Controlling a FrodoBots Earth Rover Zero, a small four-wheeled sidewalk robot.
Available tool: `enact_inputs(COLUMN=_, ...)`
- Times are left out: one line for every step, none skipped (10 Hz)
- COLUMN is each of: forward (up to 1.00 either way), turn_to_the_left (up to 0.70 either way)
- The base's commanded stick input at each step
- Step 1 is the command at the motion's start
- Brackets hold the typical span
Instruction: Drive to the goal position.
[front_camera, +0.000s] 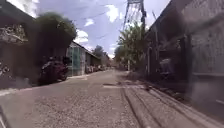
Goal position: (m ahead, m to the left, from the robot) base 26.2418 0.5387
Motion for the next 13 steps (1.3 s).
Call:
enact_inputs(forward=0.70, turn_to_the_left=0.01)
enact_inputs(forward=0.70, turn_to_the_left=0.01)
enact_inputs(forward=0.70, turn_to_the_left=0.01)
enact_inputs(forward=0.70, turn_to_the_left=0.01)
enact_inputs(forward=0.70, turn_to_the_left=0.01)
enact_inputs(forward=0.70, turn_to_the_left=0.01)
enact_inputs(forward=0.70, turn_to_the_left=0.01)
enact_inputs(forward=0.70, turn_to_the_left=0.01)
enact_inputs(forward=0.70, turn_to_the_left=0.01)
enact_inputs(forward=0.70, turn_to_the_left=0.01)
enact_inputs(forward=0.70, turn_to_the_left=0.01)
enact_inputs(forward=0.70, turn_to_the_left=0.01)
enact_inputs(forward=0.70, turn_to_the_left=0.01)
